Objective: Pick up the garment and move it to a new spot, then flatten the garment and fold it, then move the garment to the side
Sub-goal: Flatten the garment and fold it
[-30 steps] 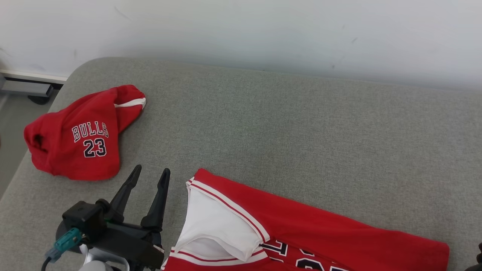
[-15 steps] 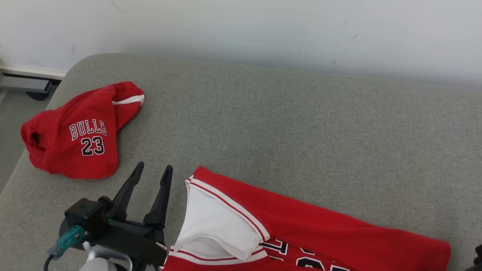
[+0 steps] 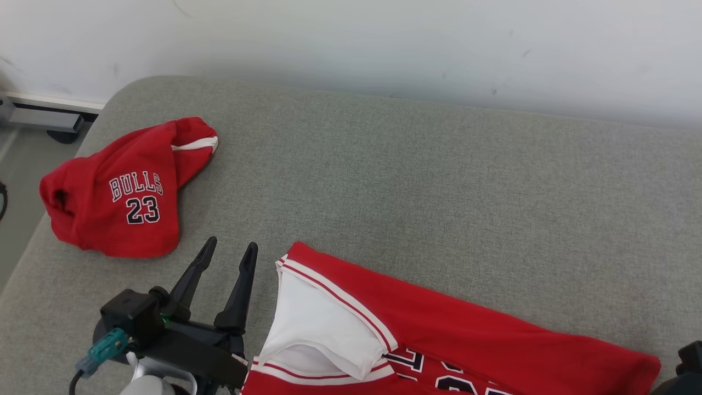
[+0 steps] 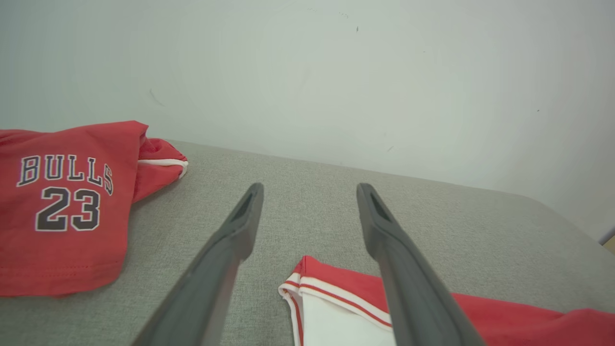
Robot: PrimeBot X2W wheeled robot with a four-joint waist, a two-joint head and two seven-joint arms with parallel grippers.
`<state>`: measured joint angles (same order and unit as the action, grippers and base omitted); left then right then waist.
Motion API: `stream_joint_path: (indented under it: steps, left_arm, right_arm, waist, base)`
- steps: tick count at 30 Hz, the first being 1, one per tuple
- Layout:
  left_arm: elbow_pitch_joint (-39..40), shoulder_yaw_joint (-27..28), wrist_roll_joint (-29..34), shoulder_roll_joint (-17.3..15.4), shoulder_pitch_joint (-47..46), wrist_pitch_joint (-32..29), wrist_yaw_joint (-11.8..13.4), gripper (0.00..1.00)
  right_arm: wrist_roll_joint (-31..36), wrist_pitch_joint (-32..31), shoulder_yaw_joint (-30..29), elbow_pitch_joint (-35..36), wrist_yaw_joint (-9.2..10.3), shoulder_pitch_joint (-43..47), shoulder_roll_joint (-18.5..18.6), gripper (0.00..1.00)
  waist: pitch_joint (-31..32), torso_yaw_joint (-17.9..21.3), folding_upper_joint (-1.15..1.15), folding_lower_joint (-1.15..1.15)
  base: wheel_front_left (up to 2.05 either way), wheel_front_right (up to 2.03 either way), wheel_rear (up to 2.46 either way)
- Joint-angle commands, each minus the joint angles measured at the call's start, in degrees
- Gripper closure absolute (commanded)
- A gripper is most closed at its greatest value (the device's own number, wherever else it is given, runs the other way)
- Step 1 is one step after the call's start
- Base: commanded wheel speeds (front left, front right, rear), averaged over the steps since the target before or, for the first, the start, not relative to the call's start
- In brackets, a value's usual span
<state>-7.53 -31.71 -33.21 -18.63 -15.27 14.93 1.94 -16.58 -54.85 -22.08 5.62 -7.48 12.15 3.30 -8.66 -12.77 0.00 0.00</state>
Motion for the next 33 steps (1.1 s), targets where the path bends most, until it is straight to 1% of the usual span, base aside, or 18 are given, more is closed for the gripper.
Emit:
stream_joint_path:
  steps: [1,6,10,22,28,33]
  left_arm:
    - [-0.04,0.25,0.14,-0.24,-0.35,0.31,-0.22,0.00]
    - [-0.12,0.33,0.02,-0.13,-0.21,0.32,-0.28,0.00]
    - [-0.03,0.47,-0.10,-0.30,0.16,0.33,-0.28,0.00]
    - [1.05,-0.15,0.39,-1.20,-0.82,-0.17,-0.56,0.00]
    - [1.55,-0.28,0.61,-1.62,-1.35,-0.31,-0.48,0.00]
    - [1.85,-0.54,0.91,-1.62,-1.67,-0.28,-0.17,0.00]
  right_arm:
    - [-0.74,0.28,1.26,-0.97,-0.01,-0.53,-0.70,1.00]
    - [-0.93,0.30,1.15,-0.44,-0.01,-0.91,-0.53,1.00]
    - [0.08,-0.31,-1.94,0.17,0.05,-3.54,-0.19,1.00]
    - [13.01,-8.97,-16.19,1.57,0.05,-17.36,-0.24,1.00]
    - [20.08,-10.93,-23.86,2.42,0.05,-22.50,-0.24,1.00]
    - [24.76,-10.26,-28.72,4.44,0.05,-25.05,-0.26,1.00]
  waist:
    - [0.01,-0.05,0.00,0.00]
    - [-0.01,0.01,0.00,0.00]
    - [0.00,0.39,0.00,0.00]
    - [-1.84,0.82,0.00,0.00]
    - [-2.93,0.35,0.00,0.00]
    - [-3.37,0.15,0.00,0.00]
  base:
    - [0.00,0.00,0.00]
    - [0.00,0.00,0.00]
    - [0.00,0.00,0.00]
    - [0.00,0.00,0.00]
    - [0.00,0.00,0.00]
    - [0.00,0.00,0.00]
